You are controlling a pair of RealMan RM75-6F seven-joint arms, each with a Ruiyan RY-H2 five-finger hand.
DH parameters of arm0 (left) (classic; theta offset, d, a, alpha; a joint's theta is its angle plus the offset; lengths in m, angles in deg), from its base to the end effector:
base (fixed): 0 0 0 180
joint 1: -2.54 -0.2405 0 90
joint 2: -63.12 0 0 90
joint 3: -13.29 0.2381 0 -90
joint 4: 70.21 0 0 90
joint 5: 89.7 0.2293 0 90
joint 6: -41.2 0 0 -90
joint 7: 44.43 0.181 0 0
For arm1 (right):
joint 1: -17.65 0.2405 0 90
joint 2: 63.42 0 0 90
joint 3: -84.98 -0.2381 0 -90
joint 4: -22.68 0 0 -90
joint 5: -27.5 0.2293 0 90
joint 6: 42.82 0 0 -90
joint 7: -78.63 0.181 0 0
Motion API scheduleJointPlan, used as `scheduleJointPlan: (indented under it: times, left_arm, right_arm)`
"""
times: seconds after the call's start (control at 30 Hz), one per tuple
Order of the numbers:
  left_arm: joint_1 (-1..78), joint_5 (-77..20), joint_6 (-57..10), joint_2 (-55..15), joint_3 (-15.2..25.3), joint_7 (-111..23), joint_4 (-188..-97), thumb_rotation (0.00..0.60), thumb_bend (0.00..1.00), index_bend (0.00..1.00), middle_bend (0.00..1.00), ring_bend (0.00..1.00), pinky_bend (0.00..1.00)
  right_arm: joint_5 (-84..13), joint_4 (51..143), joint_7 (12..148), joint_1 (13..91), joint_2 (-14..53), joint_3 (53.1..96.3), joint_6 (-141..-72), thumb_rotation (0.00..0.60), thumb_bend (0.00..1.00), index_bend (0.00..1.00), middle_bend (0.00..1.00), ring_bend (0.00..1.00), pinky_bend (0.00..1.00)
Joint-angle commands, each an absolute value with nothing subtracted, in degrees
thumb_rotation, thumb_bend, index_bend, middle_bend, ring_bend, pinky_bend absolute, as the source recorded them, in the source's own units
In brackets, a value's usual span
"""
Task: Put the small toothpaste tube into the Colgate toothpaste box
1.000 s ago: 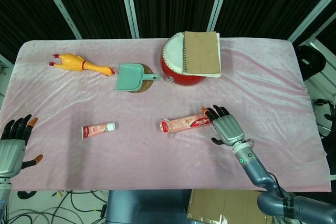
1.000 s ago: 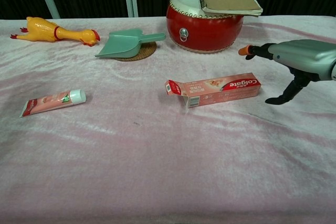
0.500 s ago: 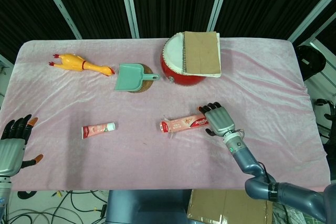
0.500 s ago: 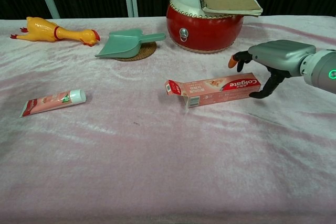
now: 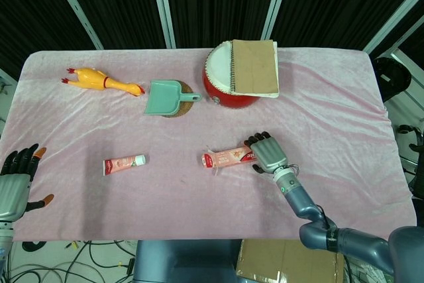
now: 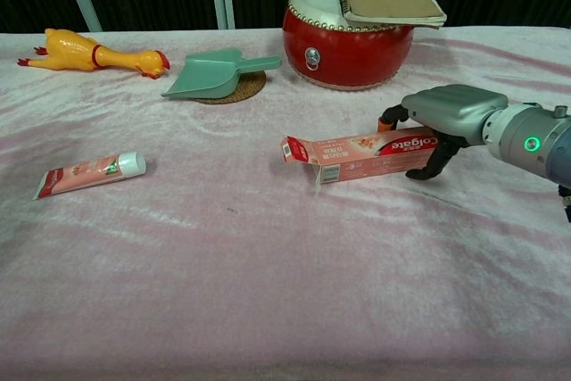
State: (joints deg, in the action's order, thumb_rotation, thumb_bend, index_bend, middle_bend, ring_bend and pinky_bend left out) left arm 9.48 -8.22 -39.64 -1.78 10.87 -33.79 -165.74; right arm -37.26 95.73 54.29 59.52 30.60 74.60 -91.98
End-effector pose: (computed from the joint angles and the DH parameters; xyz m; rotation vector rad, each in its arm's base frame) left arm -0.2987 0.2253 0.1141 -1.4380 -0.8879 -0.7596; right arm -0.1593 -0.3828 -0.0746 1.9246 -0.8464 0.7424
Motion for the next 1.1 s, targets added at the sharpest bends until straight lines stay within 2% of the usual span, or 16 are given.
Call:
scheduleJointPlan:
  times: [0.03,0.4,0.57,0.67,0.97,1.1]
  left_arm:
    - [9.5,-8.3,-39.6,-1.8,10.8,-33.9,-165.7,0.6,0.0,0.0,0.0,0.0,0.0]
    - [9.6,-8.3,-39.5,-1.8,11.0,-33.8,-165.8,0.6,0.0,0.0,0.0,0.0,0.0]
    - [9.5,-8.2,-39.6,-1.8,11.1,-33.7,-165.9,0.6,0.0,0.0,0.0,0.0,0.0]
    - [9.5,-8.3,-39.5,-1.8,11.2,-33.4,-165.8,0.6,0.0,0.0,0.0,0.0,0.0]
    - [10.3,-8.6,-38.6,-1.9,11.0,-30.8,-168.7,0.6,0.0,0.0,0.0,0.0,0.0]
    - [12.3,-11.0,-36.3,-1.2,9.7,-25.5,-171.9,0.6,0.04,0.05,0.0,0.0,0.04]
  right_arm:
    - [-37.2,95.4,54.4,59.7,30.9,74.8,-92.1,0.6,0.23,0.32,0.24,0.18,0.18]
    - [-37.8,97.4,54.9,59.8,30.2,75.0,-93.4,0.6,0.25,0.35,0.29,0.23,0.22]
    - [-36.9,98.1,54.3,59.6,29.8,75.3,-93.5,0.6,0.32,0.48,0.42,0.36,0.33]
    - [-36.4,98.9,54.4,59.4,29.5,75.4,-93.7,0.6,0.35,0.52,0.47,0.41,0.4]
    - [-36.4,106.7,54.9,58.2,25.4,74.6,-96.6,0.6,0.35,0.53,0.47,0.41,0.41]
    - [-34.5,110.6,53.7,57.8,22.8,73.7,-97.9,0.6,0.35,0.53,0.47,0.41,0.41]
